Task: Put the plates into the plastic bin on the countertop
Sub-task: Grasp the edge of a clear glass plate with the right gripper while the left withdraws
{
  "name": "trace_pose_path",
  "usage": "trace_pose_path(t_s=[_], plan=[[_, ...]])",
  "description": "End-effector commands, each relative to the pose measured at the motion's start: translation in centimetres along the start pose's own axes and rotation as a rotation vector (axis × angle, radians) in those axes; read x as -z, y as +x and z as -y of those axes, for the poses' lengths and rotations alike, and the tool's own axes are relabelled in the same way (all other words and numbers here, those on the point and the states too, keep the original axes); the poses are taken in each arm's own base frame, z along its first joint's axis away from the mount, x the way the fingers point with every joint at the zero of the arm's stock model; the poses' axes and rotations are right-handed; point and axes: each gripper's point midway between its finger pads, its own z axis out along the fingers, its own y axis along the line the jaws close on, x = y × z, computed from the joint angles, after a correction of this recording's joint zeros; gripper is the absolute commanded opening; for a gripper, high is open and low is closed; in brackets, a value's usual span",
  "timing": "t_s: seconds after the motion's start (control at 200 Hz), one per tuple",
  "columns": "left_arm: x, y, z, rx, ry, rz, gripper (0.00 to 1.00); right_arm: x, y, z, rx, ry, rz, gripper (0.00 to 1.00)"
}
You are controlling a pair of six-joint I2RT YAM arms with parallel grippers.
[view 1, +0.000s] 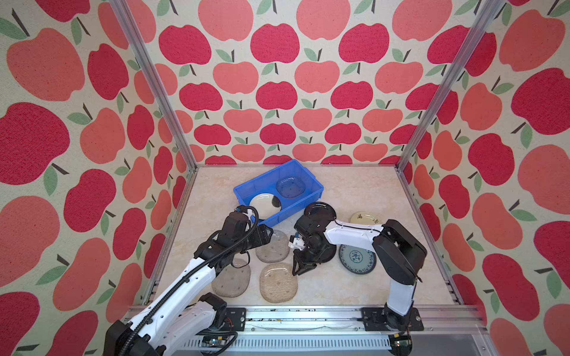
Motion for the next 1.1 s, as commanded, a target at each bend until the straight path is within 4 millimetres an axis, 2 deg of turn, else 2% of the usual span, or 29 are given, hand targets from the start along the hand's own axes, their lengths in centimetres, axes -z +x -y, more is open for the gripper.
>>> trace_pose_path(t_s=[0.0,0.355,0.77,1.095], plan=[[0.3,-0.1,-0.6,-0.011,-0.023,0.009,0.77,-0.2,-0.1,-0.2,0.001,-0.019,-0.025,0.29],[0.4,-0.1,-1.3,0.005,-0.042,0.013,0.77,-0.8,-0.6,-0.3,-0.006,-0.030,-0.062,0.30],[0.2,-0.1,-2.4,0.030,-0.052,0.011,0.77,-0.9,-1.0,-0.1,-0.021,-0.020,-0.062,0.22],[0.3,-0.2,-2.6,0.037,-0.049,0.017,0.77,-0.9,-1.2,0.0,-0.022,-0.020,-0.048,0.14]])
